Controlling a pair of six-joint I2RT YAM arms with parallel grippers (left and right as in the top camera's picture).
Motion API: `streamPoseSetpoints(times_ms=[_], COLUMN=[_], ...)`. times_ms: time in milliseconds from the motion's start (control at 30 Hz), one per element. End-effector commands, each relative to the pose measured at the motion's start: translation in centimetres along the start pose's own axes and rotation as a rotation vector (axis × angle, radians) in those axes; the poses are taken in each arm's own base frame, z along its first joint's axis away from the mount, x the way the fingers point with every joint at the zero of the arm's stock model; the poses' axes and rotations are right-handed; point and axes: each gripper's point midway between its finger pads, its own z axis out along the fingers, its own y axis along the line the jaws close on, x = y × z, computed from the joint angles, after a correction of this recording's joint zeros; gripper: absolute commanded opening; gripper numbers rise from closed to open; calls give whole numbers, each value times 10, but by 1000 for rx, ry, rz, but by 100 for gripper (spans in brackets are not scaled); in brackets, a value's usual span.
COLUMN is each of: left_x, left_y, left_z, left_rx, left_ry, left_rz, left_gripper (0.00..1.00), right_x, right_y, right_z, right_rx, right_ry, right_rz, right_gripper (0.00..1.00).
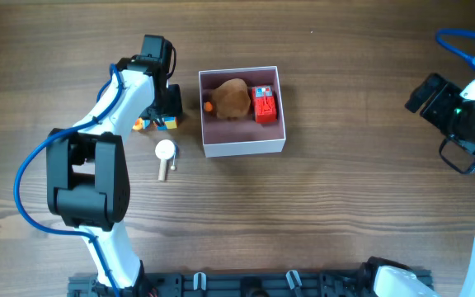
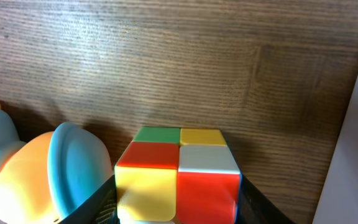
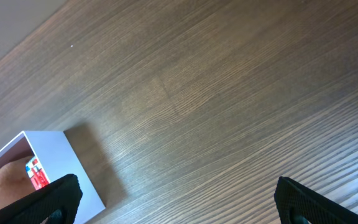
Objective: Pack container
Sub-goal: 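Grasp the colour cube with the left gripper and drop it in the box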
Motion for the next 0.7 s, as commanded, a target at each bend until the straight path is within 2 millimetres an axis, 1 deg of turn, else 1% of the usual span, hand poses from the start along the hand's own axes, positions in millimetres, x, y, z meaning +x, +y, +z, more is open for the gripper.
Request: streamPoseSetpoints(times_ms=[0,67,167,233,333,367,400,433,500,533,567,600,633,667], left_x=[0,-2,-10,-15,-20,-21,-21,-20,-17,-15,-12,-9,-2,2], left_y=[3,6,6,6,2,-1,-4,-12,-34,-42,-53,-61,-81,-92], left_z=[-4,-14,-37,-60,-101,-116,-127,-145,-169,-178,-189,-197,-206,-208], left_rx=[-20,-32,-24,-16,1,10,19,49,132,162,190,211,247,262], left_ry=[2,-9,-39,-61,-108,-126,-140,-163,-204,-219,-241,-255,-268,-269], left_rz=[23,21,17,12,16,10,1,-16,-3,8,-10,-26,-39,-36], left_gripper=[36,33,34,34,33,31,26,22,20,19,19,18,16,16], right_x=[4,4,5,5,5,5,5,5,5,5,5,5,5,5], right_y=[0,0,-1,-1,-1,-1,-1,-1,-1,-1,-1,-1,-1,-1], right_z=[2,2,2,2,2,2,2,2,2,2,2,2,2,2], right_rx=[-4,-3,-2,-2,-2,-2,-2,-2,-1,-1,-1,-1,-2,-2], right_ry=[19,21,23,24,25,25,25,25,26,26,26,26,26,26], right_rz=[4,3,4,4,4,4,4,4,4,4,4,4,4,5], right_gripper=[100,100,100,100,100,100,100,100,100,100,100,100,100,100])
